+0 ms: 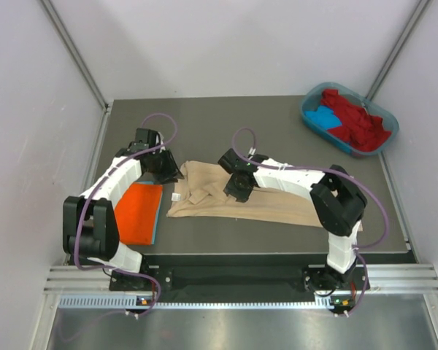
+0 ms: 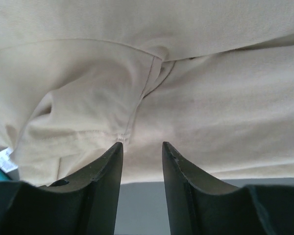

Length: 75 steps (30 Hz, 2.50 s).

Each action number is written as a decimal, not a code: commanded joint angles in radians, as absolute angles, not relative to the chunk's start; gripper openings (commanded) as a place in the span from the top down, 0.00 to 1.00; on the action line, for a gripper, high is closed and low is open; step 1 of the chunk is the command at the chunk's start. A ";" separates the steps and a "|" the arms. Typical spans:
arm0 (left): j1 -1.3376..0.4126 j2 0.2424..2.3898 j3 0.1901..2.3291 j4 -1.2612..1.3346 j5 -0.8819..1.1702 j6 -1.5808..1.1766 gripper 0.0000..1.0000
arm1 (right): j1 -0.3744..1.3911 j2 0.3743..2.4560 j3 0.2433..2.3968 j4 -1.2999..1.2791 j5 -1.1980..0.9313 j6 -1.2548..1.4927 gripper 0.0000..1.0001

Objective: Fold and stack the t-shirts
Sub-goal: Fold the tshirt

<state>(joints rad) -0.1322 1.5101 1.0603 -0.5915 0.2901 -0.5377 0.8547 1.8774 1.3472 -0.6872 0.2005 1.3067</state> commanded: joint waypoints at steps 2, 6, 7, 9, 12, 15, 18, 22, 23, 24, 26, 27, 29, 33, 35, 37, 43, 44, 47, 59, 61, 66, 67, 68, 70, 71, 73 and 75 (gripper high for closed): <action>-0.126 1.509 1.043 -0.528 0.334 -0.534 0.65 | 0.876 1.931 1.411 -0.686 0.207 1.361 0.62; -0.124 1.511 1.037 -0.531 0.318 -0.526 0.65 | 0.880 1.950 1.410 -0.666 0.199 1.378 0.62; -0.124 1.509 1.032 -0.529 0.313 -0.526 0.64 | 0.882 1.950 1.408 -0.657 0.196 1.378 0.63; -0.124 1.509 1.026 -0.520 0.307 -0.526 0.65 | 0.885 1.953 1.411 -0.641 0.198 1.368 0.64; -0.123 1.516 1.017 -0.518 0.305 -0.523 0.65 | 0.888 1.939 1.407 -0.658 0.207 1.381 0.65; -0.123 1.520 1.012 -0.515 0.304 -0.517 0.65 | 0.894 1.910 1.396 -0.681 0.230 1.401 0.66; -0.123 1.528 1.014 -0.521 0.299 -0.505 0.65 | 0.894 1.888 1.393 -0.684 0.244 1.396 0.66; -0.123 1.531 1.019 -0.526 0.293 -0.500 0.65 | 0.896 1.876 1.405 -0.686 0.250 1.402 0.66; -0.123 1.531 1.019 -0.525 0.296 -0.497 0.65 | 0.896 1.878 1.408 -0.684 0.250 1.401 0.66; -0.123 1.531 1.023 -0.526 0.296 -0.494 0.65 | 0.897 1.885 1.414 -0.684 0.250 1.397 0.66; -0.123 1.534 1.029 -0.537 0.290 -0.480 0.65 | 0.897 1.896 1.427 -0.687 0.248 1.396 0.66; -0.123 1.534 1.035 -0.543 0.284 -0.476 0.65 | 0.897 1.901 1.428 -0.686 0.247 1.397 0.67; -0.123 1.536 1.038 -0.552 0.275 -0.468 0.65 | 0.899 1.908 1.427 -0.673 0.242 1.401 0.66; -0.124 1.534 1.032 -0.545 0.285 -0.468 0.65 | 0.899 1.936 1.440 -0.658 0.241 1.390 0.67; -0.123 1.542 1.032 -0.545 0.285 -0.468 0.65 | 0.897 1.953 1.447 -0.650 0.241 1.387 0.67; -0.123 1.545 1.035 -0.546 0.285 -0.465 0.65 | 0.899 1.963 1.450 -0.658 0.239 1.390 0.68; -0.124 1.548 1.039 -0.545 0.282 -0.468 0.65 | 0.899 1.980 1.445 -0.650 0.241 1.399 0.69; -0.123 1.548 1.039 -0.545 0.281 -0.468 0.65 | 0.899 1.986 1.448 -0.652 0.241 1.399 0.69; -0.123 1.548 1.039 -0.545 0.279 -0.471 0.65 | 0.899 1.994 1.450 -0.647 0.236 1.401 0.69; -0.123 1.549 1.038 -0.560 0.252 -0.471 0.65 | 0.890 1.919 1.414 -0.658 0.311 1.348 1.00; -0.124 1.554 1.039 -0.565 0.239 -0.471 0.65 | 0.885 1.879 1.399 -0.686 0.333 1.330 1.00; -0.124 1.585 1.049 -0.589 0.207 -0.474 0.65 | 0.873 1.826 1.335 -0.707 0.313 1.295 1.00; -0.123 1.588 1.051 -0.592 0.198 -0.472 0.65 | 0.873 1.821 1.327 -0.710 0.310 1.289 1.00; -0.123 1.585 1.051 -0.592 0.195 -0.472 0.65 | 0.871 1.809 1.319 -0.716 0.311 1.284 1.00; -0.124 1.577 1.048 -0.597 0.184 -0.469 0.65 | 0.870 1.795 1.293 -0.727 0.316 1.273 1.00; -0.124 1.575 1.049 -0.597 0.181 -0.469 0.65 | 0.868 1.790 1.284 -0.726 0.314 1.270 1.00; -0.124 1.574 1.051 -0.601 0.179 -0.465 0.64 | 0.859 1.789 1.261 -0.721 0.296 1.256 1.00; -0.126 1.572 1.057 -0.606 0.173 -0.462 0.64 | 0.858 1.789 1.253 -0.710 0.285 1.238 1.00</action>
